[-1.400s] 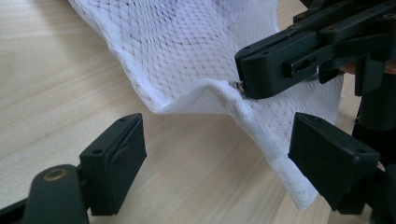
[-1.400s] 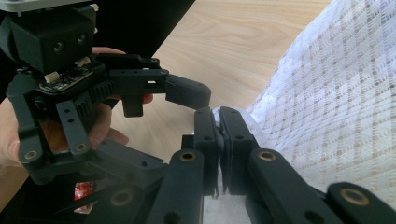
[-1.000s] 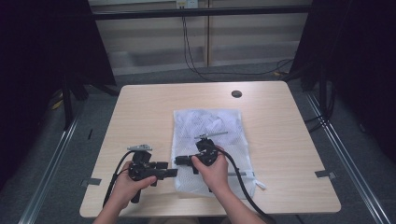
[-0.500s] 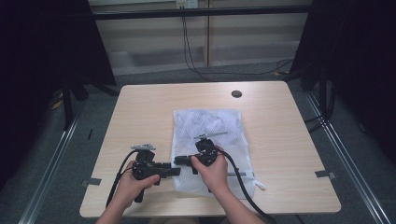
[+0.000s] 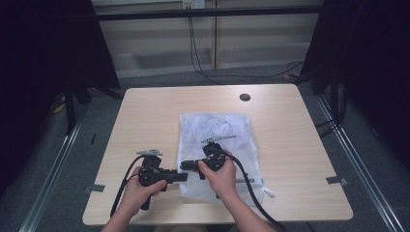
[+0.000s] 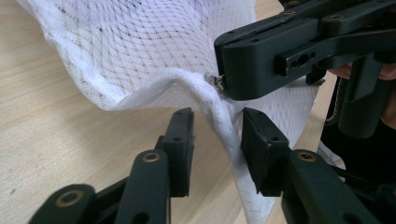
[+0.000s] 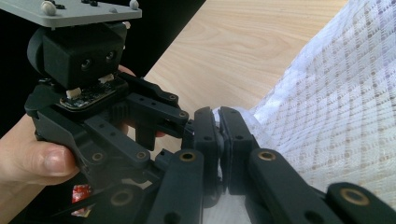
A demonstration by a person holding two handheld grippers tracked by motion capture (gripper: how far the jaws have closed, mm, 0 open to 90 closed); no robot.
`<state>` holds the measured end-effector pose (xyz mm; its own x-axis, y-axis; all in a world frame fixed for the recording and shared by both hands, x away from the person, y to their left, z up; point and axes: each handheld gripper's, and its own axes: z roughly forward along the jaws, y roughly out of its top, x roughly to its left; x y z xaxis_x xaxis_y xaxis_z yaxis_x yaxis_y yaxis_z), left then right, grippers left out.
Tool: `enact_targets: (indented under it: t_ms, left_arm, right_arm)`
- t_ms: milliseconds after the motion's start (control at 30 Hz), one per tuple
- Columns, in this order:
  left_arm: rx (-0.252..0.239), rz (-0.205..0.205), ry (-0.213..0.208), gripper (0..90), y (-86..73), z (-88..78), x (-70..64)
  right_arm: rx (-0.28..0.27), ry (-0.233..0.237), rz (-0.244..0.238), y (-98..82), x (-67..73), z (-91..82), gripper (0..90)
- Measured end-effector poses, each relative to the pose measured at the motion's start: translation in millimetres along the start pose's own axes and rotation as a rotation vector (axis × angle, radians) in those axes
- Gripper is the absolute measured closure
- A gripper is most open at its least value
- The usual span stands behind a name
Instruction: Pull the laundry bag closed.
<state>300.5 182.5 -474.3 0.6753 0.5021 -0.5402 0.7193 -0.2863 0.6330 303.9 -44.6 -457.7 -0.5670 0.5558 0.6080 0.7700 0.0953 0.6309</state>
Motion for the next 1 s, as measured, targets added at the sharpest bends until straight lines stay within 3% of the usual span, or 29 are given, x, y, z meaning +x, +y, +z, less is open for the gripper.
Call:
enact_targets:
  t_ms: [33,100,167,267,433,567,733,1000]
  left_arm:
    - [0.007,0.007,-0.015,68.0,0.2,0.2,0.0]
    - [0.025,0.014,-0.001,71.2,0.4,-0.2,-0.7]
    - [0.040,-0.025,-0.006,72.5,0.8,-0.4,0.3]
    - [0.019,-0.021,-0.018,72.5,0.6,0.3,-0.2]
    - [0.035,-0.033,-0.022,71.9,1.0,-0.3,1.8]
    - [0.003,-0.022,-0.047,74.7,0.0,2.2,1.3]
    - [-0.023,-0.008,-0.049,78.2,-1.1,4.4,1.8]
    - [-0.029,-0.043,-0.076,85.8,-0.6,5.1,2.0]
  right_arm:
    - [0.000,0.000,0.000,-0.1,0.1,0.1,86.6]
    - [-0.001,0.001,0.001,0.0,0.6,0.2,86.6]
    - [0.001,0.003,0.006,0.0,0.9,0.7,86.6]
    - [0.001,0.005,-0.001,0.0,0.9,1.3,86.6]
    - [0.002,0.010,0.002,0.2,1.3,1.9,86.6]
    - [0.000,0.012,0.006,0.0,2.0,1.9,86.6]
    - [-0.004,0.010,0.006,0.6,1.5,0.7,86.6]
    - [-0.003,0.017,0.005,0.9,1.8,-1.3,86.6]
